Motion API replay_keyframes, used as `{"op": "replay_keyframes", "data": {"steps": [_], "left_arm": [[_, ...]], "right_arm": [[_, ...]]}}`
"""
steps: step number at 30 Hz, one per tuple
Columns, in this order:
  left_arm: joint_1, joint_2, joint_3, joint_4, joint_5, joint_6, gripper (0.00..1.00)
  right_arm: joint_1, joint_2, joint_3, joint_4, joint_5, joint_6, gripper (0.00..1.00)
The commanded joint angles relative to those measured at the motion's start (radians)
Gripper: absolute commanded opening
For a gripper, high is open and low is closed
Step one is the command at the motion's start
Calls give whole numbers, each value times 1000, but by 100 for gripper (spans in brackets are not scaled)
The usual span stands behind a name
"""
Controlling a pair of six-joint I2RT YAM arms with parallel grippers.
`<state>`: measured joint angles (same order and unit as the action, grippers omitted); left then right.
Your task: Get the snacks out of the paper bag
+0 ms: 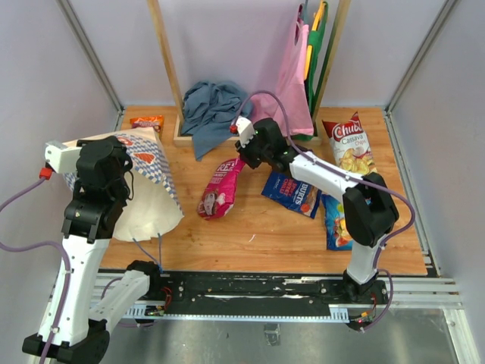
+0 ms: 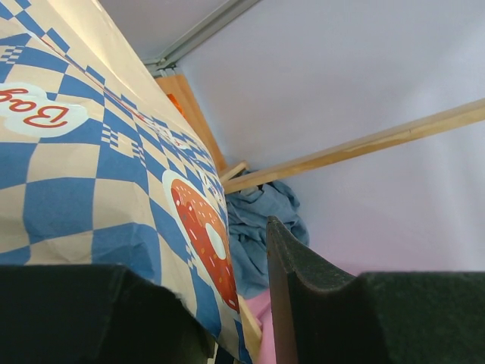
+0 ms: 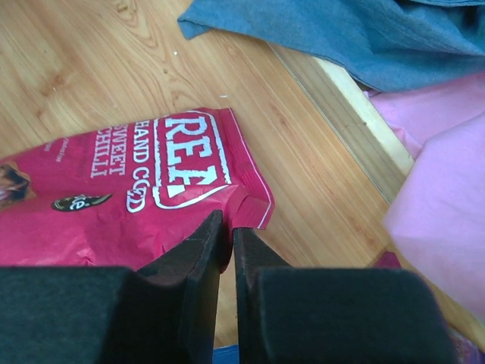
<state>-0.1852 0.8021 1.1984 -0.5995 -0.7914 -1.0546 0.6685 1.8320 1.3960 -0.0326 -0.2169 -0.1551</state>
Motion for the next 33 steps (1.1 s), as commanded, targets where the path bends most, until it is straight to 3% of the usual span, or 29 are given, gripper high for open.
{"op": "replay_keyframes", "data": {"steps": [1,2,3,5,6,8,10,13,17,22,25,33], "left_arm": [[7,-1,-5,39,-21,11,32],[7,0,-5,40,-17,11,32],[7,2,-5,39,-16,13,32],[8,2,-5,37,-16,13,33],[7,1,-5,38,-18,13,32],[8,-1,-6,38,-21,16,32],[7,-2,-10,40,-26,24,32],[7,-7,-14,46,-31,34,32],[7,-17,-26,55,-31,42,32],[7,-26,-52,61,-12,39,32],[7,-29,-53,59,-10,48,32],[7,-34,-33,56,2,55,32]], "right_arm": [[-38,22,56,-56,9,-93,12],[-45,33,74,-60,12,-90,14],[-50,45,97,-71,11,-88,21],[-50,61,152,-110,-2,-82,60],[-49,61,174,-130,-20,-73,74],[-40,29,169,-119,-49,-50,90],[-35,-59,70,-27,-105,-13,99],[-32,-193,-77,148,-146,93,98],[-2,-323,-203,211,-191,231,98],[254,-411,-332,149,-9,135,98],[360,-408,-375,93,75,175,99],[462,-252,-514,271,-62,394,60]]}}
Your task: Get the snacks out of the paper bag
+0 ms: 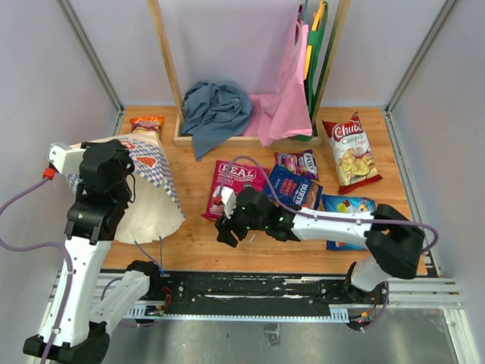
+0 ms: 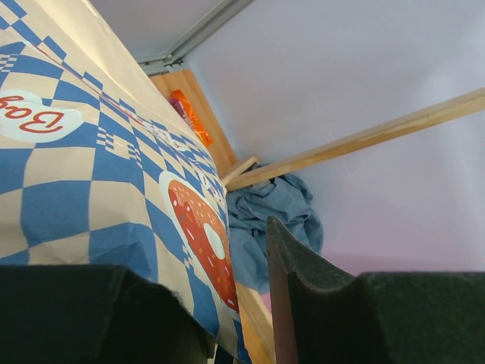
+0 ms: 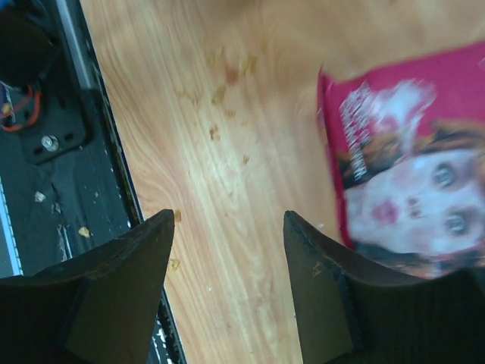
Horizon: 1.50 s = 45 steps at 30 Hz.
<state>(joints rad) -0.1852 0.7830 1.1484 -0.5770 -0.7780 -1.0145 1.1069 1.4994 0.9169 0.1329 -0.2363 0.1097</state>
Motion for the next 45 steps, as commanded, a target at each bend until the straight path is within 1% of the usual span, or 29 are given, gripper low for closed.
{"op": "replay_keyframes", "data": {"steps": [1,3,5,7,10,13,20,23,25,28,30,31,33,34,35,36,38,40,42,44,45], "left_arm": [[8,-16,17,31,-10,13,33],[8,-19,17,28,-9,12,33],[7,-23,17,24,-11,19,33],[8,-26,17,25,-15,27,33],[7,-30,19,25,-22,39,33],[7,-33,16,26,-27,42,33],[7,-37,-8,23,9,16,33],[7,-35,-17,24,21,8,33],[8,-33,-19,27,22,8,33],[7,-26,-15,34,14,19,33],[8,-21,-11,39,10,28,33],[8,-18,-10,41,11,31,33],[7,-15,-13,46,19,35,33],[7,-13,-14,47,23,36,33],[7,-11,-17,48,29,35,33],[7,-10,-21,50,35,35,33],[7,-9,-27,49,43,25,33],[7,-12,-33,45,51,4,33],[8,-22,-45,45,57,-14,32],[7,-27,-52,48,66,-19,32],[8,-27,-51,49,72,-17,32]], "right_arm": [[23,110,-33,121,-47,142,58],[15,165,-23,156,-46,163,55],[-17,222,-11,197,-80,193,52],[-67,286,0,237,-113,232,52],[-123,331,19,258,-143,251,51],[-177,354,38,249,-151,233,50],[-313,406,107,173,-192,209,52],[-329,392,142,144,-194,210,53],[-321,362,150,154,-228,236,56],[-278,275,101,227,-246,282,67],[-212,180,35,281,-177,261,79],[-168,130,4,290,-108,214,86],[-35,35,-45,279,77,57,94],[36,0,-60,267,173,-36,96],[103,-26,-68,252,237,-123,97],[151,-33,-62,230,267,-184,98],[207,-22,-15,153,291,-232,99],[232,6,59,53,378,-189,98],[233,22,104,22,427,-87,98],[254,5,82,88,454,-55,98],[275,-15,47,157,478,-92,99]]}}
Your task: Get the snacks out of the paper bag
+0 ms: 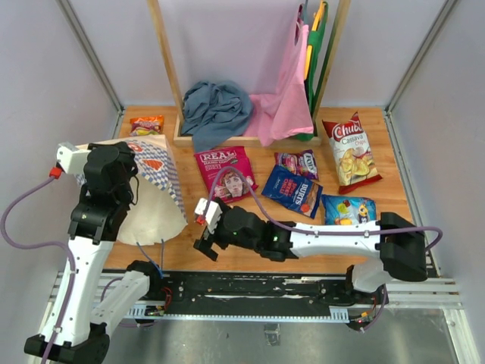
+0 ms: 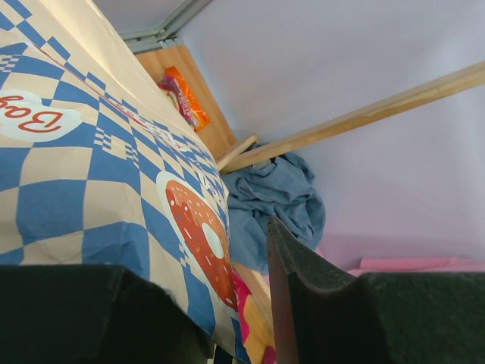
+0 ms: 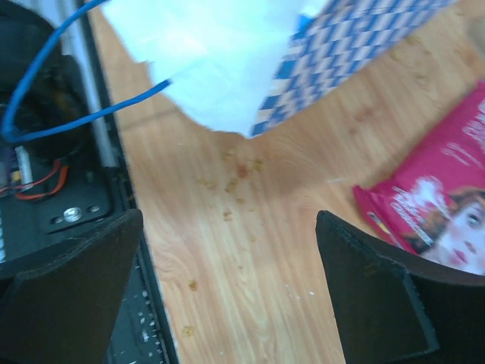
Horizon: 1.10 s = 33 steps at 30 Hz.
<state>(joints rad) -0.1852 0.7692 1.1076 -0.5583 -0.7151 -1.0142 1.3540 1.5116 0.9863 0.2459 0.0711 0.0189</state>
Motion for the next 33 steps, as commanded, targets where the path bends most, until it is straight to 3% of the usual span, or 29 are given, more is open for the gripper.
{"op": "replay_keyframes", "data": {"steps": [1,5,8,11,16,21,26,33], "left_arm": [[7,-10,-2,30,17,-14,32],[7,19,30,37,65,28,32],[7,71,69,18,125,57,33],[7,116,101,4,177,96,33],[7,133,116,11,221,158,35],[7,140,138,4,252,208,35],[8,139,153,-5,261,227,35],[8,137,141,4,276,223,35]], "right_arm": [[63,-45,-73,153,201,-125,99],[186,-51,-209,475,159,-680,99],[237,19,-159,388,103,-980,99],[270,117,-88,334,105,-1197,99],[280,301,8,441,159,-1444,99],[261,450,128,499,179,-1558,96],[219,534,246,396,208,-1523,88],[189,566,275,450,252,-1492,86]]}}
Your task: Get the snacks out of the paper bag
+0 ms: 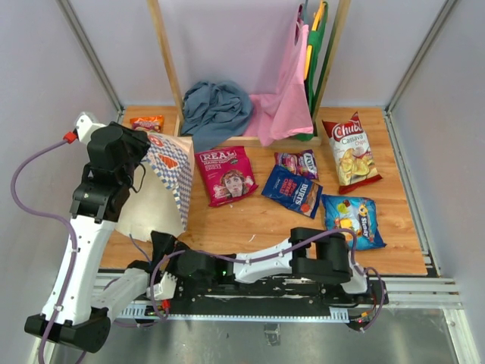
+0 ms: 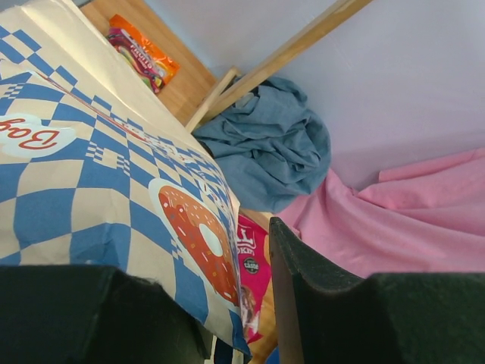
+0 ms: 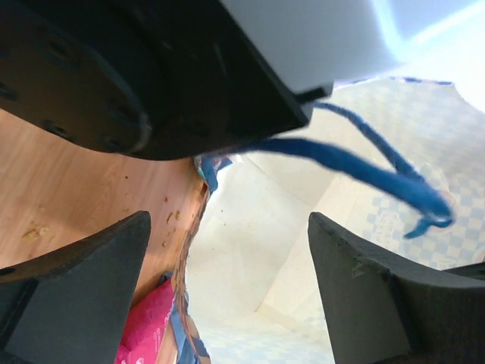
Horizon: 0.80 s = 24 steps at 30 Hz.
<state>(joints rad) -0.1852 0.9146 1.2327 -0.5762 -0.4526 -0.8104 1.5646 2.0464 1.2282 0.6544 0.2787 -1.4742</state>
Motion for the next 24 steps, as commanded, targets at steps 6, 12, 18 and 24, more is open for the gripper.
{"op": "replay_keyframes", "data": {"steps": [6,12,18,24], "left_arm": [[7,-5,16,24,26,15,35],[8,-2,16,23,23,19,35],[7,-2,12,21,25,14,35],[7,-3,10,21,22,16,35]], "right_arm": [[-50,87,67,107,81,-12,77],[-66,104,88,137,93,1,66],[-73,118,120,126,145,11,38],[-74,106,122,110,175,56,4]]}}
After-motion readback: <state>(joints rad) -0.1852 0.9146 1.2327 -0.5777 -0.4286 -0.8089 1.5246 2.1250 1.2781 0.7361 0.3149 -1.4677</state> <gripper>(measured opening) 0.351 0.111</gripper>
